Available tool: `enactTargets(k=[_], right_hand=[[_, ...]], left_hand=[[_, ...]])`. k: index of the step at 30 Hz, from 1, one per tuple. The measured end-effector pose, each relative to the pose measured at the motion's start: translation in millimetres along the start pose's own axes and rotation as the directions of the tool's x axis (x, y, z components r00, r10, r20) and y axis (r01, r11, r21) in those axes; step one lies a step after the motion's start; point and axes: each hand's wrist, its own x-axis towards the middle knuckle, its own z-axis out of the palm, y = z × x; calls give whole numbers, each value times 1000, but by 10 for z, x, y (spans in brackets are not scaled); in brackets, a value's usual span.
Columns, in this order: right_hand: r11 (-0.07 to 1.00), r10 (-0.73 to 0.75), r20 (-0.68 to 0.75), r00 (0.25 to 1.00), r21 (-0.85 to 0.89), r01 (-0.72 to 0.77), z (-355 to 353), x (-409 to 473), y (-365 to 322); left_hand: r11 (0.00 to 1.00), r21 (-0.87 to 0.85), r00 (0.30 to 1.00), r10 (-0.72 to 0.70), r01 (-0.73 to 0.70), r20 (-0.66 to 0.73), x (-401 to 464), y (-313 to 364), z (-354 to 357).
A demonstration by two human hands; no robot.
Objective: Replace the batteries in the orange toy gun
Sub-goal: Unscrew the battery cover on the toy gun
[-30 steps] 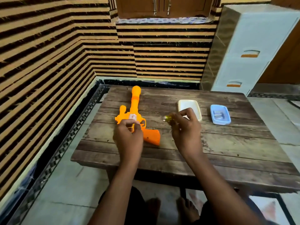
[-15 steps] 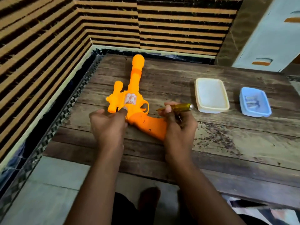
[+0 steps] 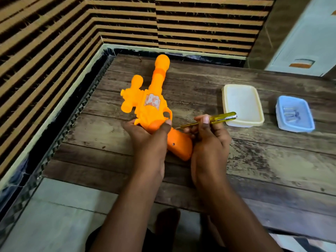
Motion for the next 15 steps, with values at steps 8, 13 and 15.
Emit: enactTargets(k=[8,13,15], right_hand=[[926,-139,203,969,-320,200,-123,-22,-165],[874,-141,300,944,-410,260,-103,-44,-246],[865,-143,320,936,-419,276,-90,-40,-239]], left_hand=[[985,-123,985,-105,122,140,-37,59,-18],[990,-101,988,-81,95,135,-46,63,1],[991,-101,989,-77,90,130,-45,71,2]])
